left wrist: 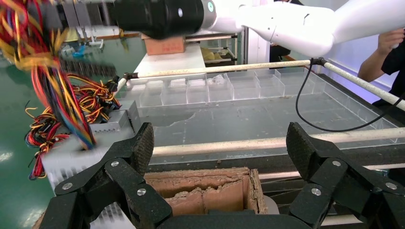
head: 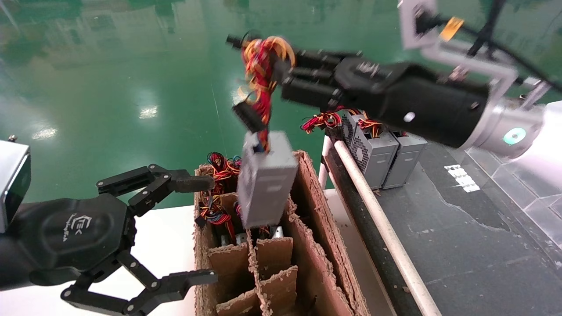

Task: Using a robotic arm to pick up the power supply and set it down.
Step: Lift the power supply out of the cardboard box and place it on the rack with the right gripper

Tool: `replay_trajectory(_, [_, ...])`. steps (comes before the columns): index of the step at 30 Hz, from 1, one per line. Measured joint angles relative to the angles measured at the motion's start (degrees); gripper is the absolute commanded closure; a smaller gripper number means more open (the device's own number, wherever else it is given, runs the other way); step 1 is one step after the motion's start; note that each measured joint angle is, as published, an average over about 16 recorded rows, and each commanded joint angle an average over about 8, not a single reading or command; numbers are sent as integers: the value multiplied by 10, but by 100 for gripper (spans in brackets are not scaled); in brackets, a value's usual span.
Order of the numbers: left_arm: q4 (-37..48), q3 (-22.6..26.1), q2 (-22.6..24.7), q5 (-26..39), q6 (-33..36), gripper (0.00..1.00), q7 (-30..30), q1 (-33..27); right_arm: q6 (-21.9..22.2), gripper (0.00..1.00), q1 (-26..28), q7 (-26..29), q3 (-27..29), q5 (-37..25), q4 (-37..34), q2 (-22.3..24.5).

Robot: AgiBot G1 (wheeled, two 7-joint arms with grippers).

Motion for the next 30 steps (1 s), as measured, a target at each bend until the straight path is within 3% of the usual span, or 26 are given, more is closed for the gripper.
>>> replay_trajectory(12, [0,0,0,0,0,0,0,0,-14,100,7,0,29,9,-19,83])
replay_trajectory(30, [0,0,0,0,0,0,0,0,-3,100,-82,-16,76,26,-4,219])
